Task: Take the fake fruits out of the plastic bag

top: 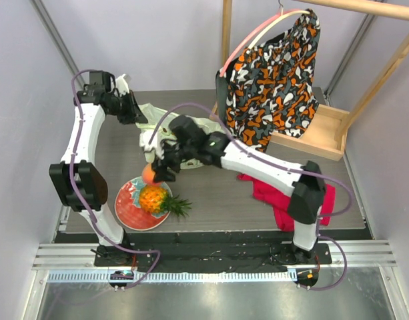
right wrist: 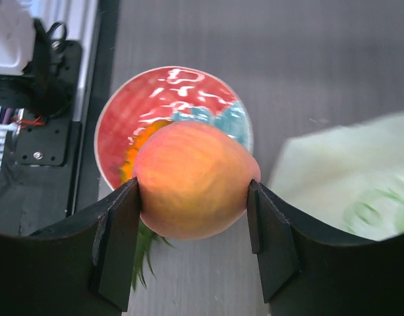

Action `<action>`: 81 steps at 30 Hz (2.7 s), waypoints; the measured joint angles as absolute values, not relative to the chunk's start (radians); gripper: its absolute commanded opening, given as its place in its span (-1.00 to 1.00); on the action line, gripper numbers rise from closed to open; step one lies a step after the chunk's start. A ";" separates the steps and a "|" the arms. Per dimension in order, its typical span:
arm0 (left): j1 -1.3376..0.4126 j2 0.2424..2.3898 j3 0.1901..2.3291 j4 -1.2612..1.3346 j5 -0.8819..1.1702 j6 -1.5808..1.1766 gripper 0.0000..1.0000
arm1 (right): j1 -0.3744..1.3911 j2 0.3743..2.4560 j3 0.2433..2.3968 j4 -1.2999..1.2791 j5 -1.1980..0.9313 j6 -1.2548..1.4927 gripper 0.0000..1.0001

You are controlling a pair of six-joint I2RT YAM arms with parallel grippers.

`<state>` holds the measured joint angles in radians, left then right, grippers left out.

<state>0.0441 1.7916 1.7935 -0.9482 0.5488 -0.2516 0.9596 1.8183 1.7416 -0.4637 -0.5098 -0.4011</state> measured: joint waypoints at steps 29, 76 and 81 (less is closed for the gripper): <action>0.121 1.509 1.688 -0.959 0.538 -0.281 -1.00 | 1.044 2.169 1.878 -0.184 -0.280 -0.281 -0.53; 0.085 1.313 1.330 -0.894 0.723 -0.379 -1.00 | 0.839 1.856 1.681 -0.336 -0.390 -0.105 -0.31; 0.085 1.263 1.269 -0.897 0.727 -0.385 -1.00 | 0.852 1.908 1.680 -0.341 -0.228 -0.114 -0.29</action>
